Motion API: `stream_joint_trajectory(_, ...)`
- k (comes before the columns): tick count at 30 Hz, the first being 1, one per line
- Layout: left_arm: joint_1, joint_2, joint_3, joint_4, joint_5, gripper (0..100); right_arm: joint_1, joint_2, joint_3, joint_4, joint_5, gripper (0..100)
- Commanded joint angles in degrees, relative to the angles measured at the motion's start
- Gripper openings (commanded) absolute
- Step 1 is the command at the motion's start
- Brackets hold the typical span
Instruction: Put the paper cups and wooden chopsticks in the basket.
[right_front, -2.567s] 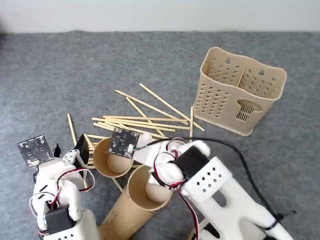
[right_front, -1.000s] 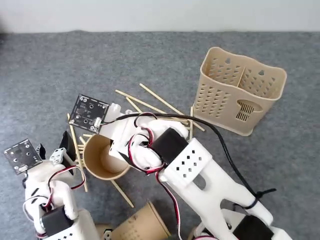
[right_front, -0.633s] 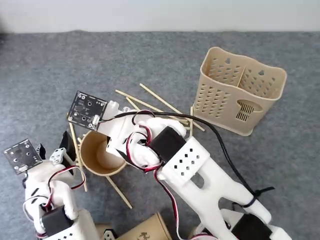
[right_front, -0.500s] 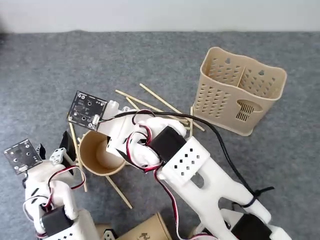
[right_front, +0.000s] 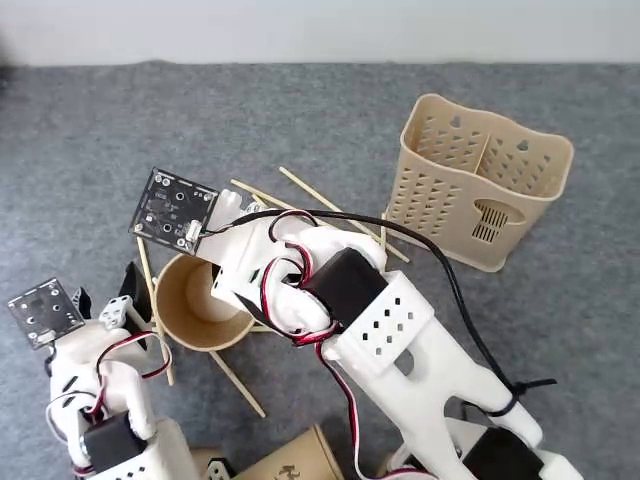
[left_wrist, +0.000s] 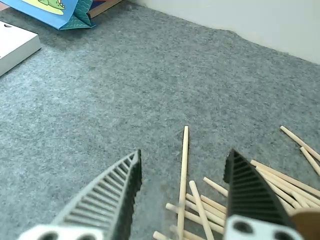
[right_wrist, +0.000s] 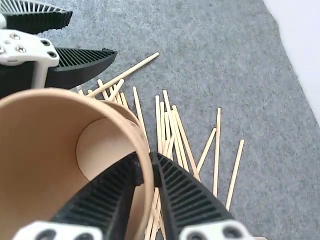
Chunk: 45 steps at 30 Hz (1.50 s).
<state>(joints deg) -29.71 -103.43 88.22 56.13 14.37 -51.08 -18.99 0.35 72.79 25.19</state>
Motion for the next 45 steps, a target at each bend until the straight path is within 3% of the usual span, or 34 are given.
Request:
stream_joint_trajectory(1,-0.09,-0.88,-0.31,-1.23,0.53,26,-0.75,1.45,-2.90,0.04,-0.44,0.9)
stream_joint_trajectory(18,-0.18,-0.88,-0.31,-1.14,0.53,26,-0.48,18.15,-2.81,-3.65,-0.53,1.5)
stream_joint_trajectory(25,-0.26,-0.88,-0.31,-1.05,0.53,26,0.57,23.78,-2.81,-3.12,-3.60,20.4)
stream_joint_trajectory(38,-0.09,-0.88,-0.31,-1.14,0.53,26,2.07,7.25,-4.22,2.77,-3.78,23.3)
stream_joint_trajectory(45,-0.09,-0.88,-0.22,-1.14,0.53,26,2.24,6.29,-2.55,2.77,-4.04,23.1)
